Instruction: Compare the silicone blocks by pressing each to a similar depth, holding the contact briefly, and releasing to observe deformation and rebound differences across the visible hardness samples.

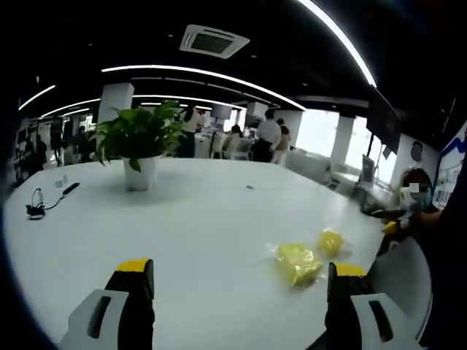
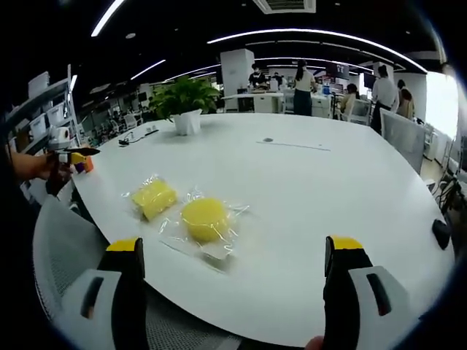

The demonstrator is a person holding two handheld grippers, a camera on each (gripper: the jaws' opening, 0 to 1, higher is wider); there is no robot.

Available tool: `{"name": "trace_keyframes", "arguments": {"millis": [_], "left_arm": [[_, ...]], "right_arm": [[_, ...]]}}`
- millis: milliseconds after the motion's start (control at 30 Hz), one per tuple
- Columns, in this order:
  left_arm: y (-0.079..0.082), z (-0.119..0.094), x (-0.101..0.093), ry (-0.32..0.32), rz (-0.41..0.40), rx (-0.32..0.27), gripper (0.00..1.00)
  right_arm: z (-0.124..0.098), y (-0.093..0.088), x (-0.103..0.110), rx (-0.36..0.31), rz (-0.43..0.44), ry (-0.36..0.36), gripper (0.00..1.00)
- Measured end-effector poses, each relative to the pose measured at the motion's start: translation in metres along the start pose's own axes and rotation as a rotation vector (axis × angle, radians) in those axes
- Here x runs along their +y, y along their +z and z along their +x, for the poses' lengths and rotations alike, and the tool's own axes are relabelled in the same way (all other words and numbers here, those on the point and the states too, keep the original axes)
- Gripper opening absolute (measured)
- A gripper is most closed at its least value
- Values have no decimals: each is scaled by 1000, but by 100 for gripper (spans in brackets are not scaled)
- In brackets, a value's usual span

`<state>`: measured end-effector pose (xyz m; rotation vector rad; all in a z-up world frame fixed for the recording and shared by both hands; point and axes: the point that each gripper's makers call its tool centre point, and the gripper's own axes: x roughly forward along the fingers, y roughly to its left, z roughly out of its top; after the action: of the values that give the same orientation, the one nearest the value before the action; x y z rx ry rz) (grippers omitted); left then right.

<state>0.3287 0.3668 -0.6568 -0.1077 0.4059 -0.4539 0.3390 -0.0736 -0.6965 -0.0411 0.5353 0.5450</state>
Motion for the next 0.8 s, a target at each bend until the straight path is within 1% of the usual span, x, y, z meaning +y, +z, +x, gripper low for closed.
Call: {"name": "trace_keyframes", "arguments": {"millis": [100, 167, 300, 367, 467, 533, 633, 700, 767, 800], "left_arm": [[-2, 2, -1, -5, 5, 12, 100], [-2, 3, 2, -5, 1, 4, 100], [0, 3, 6, -2, 1, -9, 100], [0, 3, 7, 0, -17, -13, 100], [-2, 2, 8, -12, -10, -18, 100], [-8, 3, 12, -12, -12, -8, 100], [-9, 4, 10, -22, -25, -7, 100], [-10, 7, 5, -30, 3, 10, 100], [-8, 8, 2, -24, 38, 21, 100], [-7, 8, 1, -28, 35, 20, 100]], "right_arm": [[4, 3, 4, 1, -3, 10, 96], [6, 8, 5, -11, -1, 14, 96], [10, 13, 6, -13, -3, 22, 96], [11, 15, 8, -13, -7, 27, 96], [12, 14, 9, -8, -10, 28, 96], [12, 13, 11, -5, -4, 28, 96], [11, 11, 12, 1, -15, 32, 96], [9, 14, 13, -15, -34, 37, 96], [8, 15, 12, -12, -30, 45, 96], [8, 14, 12, -9, -29, 46, 96]]}}
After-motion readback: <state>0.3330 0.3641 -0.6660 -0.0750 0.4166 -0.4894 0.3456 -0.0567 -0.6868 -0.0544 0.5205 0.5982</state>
